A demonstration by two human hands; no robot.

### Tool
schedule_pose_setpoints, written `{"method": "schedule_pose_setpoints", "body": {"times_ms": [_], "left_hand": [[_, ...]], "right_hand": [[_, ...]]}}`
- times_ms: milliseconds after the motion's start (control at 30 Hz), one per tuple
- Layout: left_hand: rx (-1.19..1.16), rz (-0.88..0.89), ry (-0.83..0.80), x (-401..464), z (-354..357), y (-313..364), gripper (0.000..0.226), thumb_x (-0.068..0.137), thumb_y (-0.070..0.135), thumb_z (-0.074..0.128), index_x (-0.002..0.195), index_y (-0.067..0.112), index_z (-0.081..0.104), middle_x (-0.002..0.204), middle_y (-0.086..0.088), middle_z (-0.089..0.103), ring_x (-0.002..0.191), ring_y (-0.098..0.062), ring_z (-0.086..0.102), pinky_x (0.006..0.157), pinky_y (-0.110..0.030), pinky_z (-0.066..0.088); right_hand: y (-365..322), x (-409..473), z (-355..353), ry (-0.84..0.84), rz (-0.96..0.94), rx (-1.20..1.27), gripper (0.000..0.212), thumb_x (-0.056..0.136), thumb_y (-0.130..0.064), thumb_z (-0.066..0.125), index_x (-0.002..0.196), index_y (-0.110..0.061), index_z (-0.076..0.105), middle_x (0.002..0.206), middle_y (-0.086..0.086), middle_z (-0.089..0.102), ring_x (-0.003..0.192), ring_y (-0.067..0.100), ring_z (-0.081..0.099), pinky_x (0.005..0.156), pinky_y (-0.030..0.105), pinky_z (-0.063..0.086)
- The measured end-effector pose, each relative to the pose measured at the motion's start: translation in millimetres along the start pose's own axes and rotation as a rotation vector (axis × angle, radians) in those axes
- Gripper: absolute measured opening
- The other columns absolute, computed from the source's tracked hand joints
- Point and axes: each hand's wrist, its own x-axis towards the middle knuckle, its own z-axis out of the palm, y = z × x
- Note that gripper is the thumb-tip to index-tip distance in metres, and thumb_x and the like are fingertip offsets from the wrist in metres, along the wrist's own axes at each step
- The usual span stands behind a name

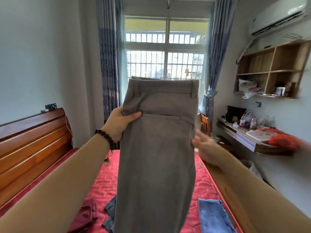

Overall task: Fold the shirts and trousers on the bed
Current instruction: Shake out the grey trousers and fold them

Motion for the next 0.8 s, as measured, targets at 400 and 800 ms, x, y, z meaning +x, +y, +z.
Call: {"method": "schedule_pose_setpoints", "body": {"times_ms": [400,800], "left_hand": [[-0.060,0.054,0.118,19.2,-17.3,7.7,0.015,0.085,0.003,0.066,0.100,0.007,0.066,0.087,0.002,0.075,0.082,-0.013,0.069,0.069,-0.027,0.057],[-0.059,0.031,0.070,23.8,-3.4,-7.5,0.019,0.086,0.004,0.064,0.105,0.006,0.065,0.092,-0.001,0.074,0.085,-0.015,0.069,0.068,-0.026,0.056]], "right_hand": [[62.1,-15.0,10.3,-0.032,0.183,-0.303,0.052,0.066,-0.014,0.087,0.112,-0.014,0.065,0.104,0.001,0.073,0.097,0.014,0.069,0.078,0.026,0.055],[23.0,-6.5,7.3,-0.115,0.169,-0.118,0.057,0.071,-0.009,0.081,0.125,-0.011,0.061,0.120,0.012,0.066,0.112,0.028,0.063,0.091,0.037,0.051]]}}
